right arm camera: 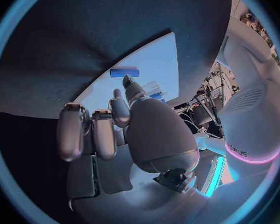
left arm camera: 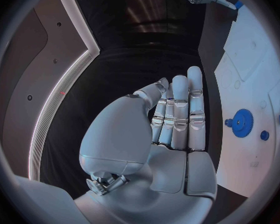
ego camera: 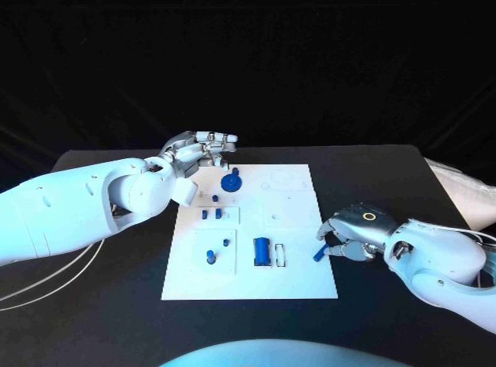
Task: Assemble the parts on the task board
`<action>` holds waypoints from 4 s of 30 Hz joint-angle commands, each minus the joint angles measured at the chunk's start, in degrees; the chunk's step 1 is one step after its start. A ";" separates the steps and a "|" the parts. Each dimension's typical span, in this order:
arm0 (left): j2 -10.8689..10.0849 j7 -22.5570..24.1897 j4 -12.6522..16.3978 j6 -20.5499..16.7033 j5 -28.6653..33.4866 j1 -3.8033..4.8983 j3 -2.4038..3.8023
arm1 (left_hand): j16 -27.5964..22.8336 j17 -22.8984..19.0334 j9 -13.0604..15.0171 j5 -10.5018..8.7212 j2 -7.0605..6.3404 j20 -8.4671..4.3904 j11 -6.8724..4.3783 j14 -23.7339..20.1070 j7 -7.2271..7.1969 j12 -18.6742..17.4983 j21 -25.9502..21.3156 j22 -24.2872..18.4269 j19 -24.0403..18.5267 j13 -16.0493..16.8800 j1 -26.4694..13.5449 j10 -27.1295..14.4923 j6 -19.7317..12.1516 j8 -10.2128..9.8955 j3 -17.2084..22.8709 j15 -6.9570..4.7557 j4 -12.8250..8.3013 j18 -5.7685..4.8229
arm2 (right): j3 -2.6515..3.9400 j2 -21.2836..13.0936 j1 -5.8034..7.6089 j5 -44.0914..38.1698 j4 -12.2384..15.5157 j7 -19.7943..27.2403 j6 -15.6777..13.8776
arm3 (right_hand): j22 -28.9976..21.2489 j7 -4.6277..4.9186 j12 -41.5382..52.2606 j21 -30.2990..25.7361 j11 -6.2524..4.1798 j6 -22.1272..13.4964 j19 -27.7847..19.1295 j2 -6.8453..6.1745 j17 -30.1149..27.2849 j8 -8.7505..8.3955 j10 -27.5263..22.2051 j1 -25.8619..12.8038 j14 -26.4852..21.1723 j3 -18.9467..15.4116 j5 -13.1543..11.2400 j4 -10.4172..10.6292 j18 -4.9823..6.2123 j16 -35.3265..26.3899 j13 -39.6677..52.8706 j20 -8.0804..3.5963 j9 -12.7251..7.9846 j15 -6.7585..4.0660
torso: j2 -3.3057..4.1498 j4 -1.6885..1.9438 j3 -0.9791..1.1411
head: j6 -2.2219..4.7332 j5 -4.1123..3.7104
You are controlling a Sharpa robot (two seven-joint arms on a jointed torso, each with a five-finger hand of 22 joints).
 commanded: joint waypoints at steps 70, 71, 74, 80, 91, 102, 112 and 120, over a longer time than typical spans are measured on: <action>-0.22 0.35 0.26 1.14 -0.24 -0.10 0.04 | 0.42 -0.18 -0.13 0.30 0.08 0.03 0.00 -0.35 0.03 0.40 0.28 0.26 -0.39 -0.16 0.08 -0.31 -0.57 0.38 0.28 0.06 -0.50 0.64 | -0.11 3.55 -1.43 7.39 -0.17 -13.72 -3.54 | 2.02 -0.97 3.76 1.16 -2.47 10.30 1.21 0.86 5.19 -0.42 2.85 -9.15 4.00 13.44 0.82 6.48 -0.85 0.32 4.98 -1.14 0.75 -1.06 | -0.04 -0.03 -0.13 | -1.08 0.73; -0.23 0.35 0.27 1.12 -0.24 -0.10 0.04 | 0.42 -0.18 -0.13 0.30 0.08 0.03 0.00 -0.35 0.03 0.40 0.28 0.26 -0.39 -0.16 0.08 -0.31 -0.57 0.38 0.28 0.06 -0.50 0.64 | -0.09 3.45 -1.39 10.10 0.07 -13.63 -4.54 | 2.07 -0.93 3.62 1.18 -2.43 10.26 1.24 0.68 5.10 -0.48 2.80 -9.32 3.98 13.87 0.70 6.56 -0.86 0.25 4.91 -1.11 0.76 -1.02 | -0.04 -0.03 -0.13 | -1.08 0.73; -0.26 0.34 0.33 1.05 -0.24 -0.10 0.04 | 0.43 -0.21 -0.15 0.31 0.10 0.03 0.00 -0.37 0.03 0.42 0.32 0.31 -0.43 -0.18 0.08 -0.32 -0.59 0.41 0.36 0.06 -0.57 0.64 | -0.05 3.29 -1.30 16.66 0.78 -13.52 -6.85 | 2.03 -0.91 3.33 1.16 -2.39 10.30 1.22 0.47 5.04 -0.51 2.71 -9.57 3.97 14.64 0.75 6.66 -0.85 0.20 4.75 -1.07 0.81 -0.98 | -0.06 -0.02 -0.12 | -1.03 0.70; -0.35 0.30 0.64 1.07 -0.24 -0.10 0.04 | 0.43 -0.21 -0.15 0.31 0.10 0.03 0.00 -0.37 0.03 0.42 0.32 0.31 -0.43 -0.18 0.08 -0.32 -0.59 0.41 0.36 0.06 -0.57 0.64 | -0.02 3.69 -1.24 24.77 1.70 -14.20 -8.75 | 2.00 -0.93 3.18 1.13 -2.40 10.59 1.23 -0.28 5.06 -0.43 2.79 -10.61 3.99 15.77 1.83 7.01 -0.83 0.20 4.74 -1.03 1.03 -0.97 | -0.01 0.00 -0.11 | -1.10 0.72; -0.21 0.30 0.77 1.11 -0.24 -0.10 0.04 | 0.43 -0.21 -0.15 0.31 0.10 0.03 0.00 -0.37 0.03 0.42 0.32 0.31 -0.43 -0.18 0.08 -0.32 -0.59 0.41 0.36 0.06 -0.57 0.64 | -0.01 7.48 -1.23 34.69 1.09 -17.67 -9.00 | 2.33 -1.13 3.62 1.28 -2.53 11.40 1.41 -1.68 5.55 -0.07 3.40 -15.23 4.12 16.13 8.81 9.27 -0.88 0.55 5.27 -1.09 1.67 -1.05 | -0.05 -0.06 -0.09 | -1.05 0.54; -0.10 0.31 0.75 1.14 -0.24 -0.10 0.04 | 0.43 -0.21 -0.15 0.31 0.10 0.03 0.00 -0.37 0.03 0.42 0.32 0.31 -0.43 -0.18 0.08 -0.32 -0.59 0.41 0.36 0.06 -0.57 0.64 | -0.01 10.84 -1.30 37.59 -0.39 -21.36 -9.31 | 2.70 -1.45 4.26 1.47 -2.78 12.16 1.60 -2.16 5.75 0.35 3.95 -17.49 4.17 15.41 10.25 10.31 -0.94 0.70 5.86 -1.24 2.19 -1.27 | -0.02 -0.03 -0.05 | -0.99 0.50; -0.05 0.32 0.75 1.17 -0.24 -0.10 0.04 | 0.46 -0.25 -0.17 0.28 0.12 0.05 0.04 -0.39 0.05 0.44 0.38 0.40 -0.50 -0.24 -0.18 -0.36 -0.60 0.47 0.39 0.09 -0.52 0.62 | -0.01 12.37 -1.54 37.66 -1.11 -22.05 -7.56 | 3.10 -1.87 5.01 1.69 -3.10 13.02 1.80 -1.91 6.03 0.89 4.43 -18.01 4.22 15.34 10.29 10.45 -1.02 0.89 6.47 -1.34 2.63 -1.49 | 0.01 -0.06 -0.02 | -1.25 0.51; 0.00 0.27 0.73 1.25 -0.24 -0.09 0.04 | 0.48 -0.27 -0.19 0.27 0.12 0.08 0.06 -0.40 0.06 0.45 0.39 0.43 -0.54 -0.27 -0.37 -0.40 -0.64 0.49 0.38 0.12 -0.45 0.61 | -0.01 12.93 -1.72 36.77 -1.10 -21.66 -6.13 | 3.15 -1.99 4.86 1.71 -3.21 13.05 1.82 -2.05 6.00 0.96 4.41 -17.81 4.22 15.38 10.32 10.13 -1.02 0.88 6.41 -1.41 2.76 -1.58 | -0.06 -0.03 -0.04 | -1.49 0.59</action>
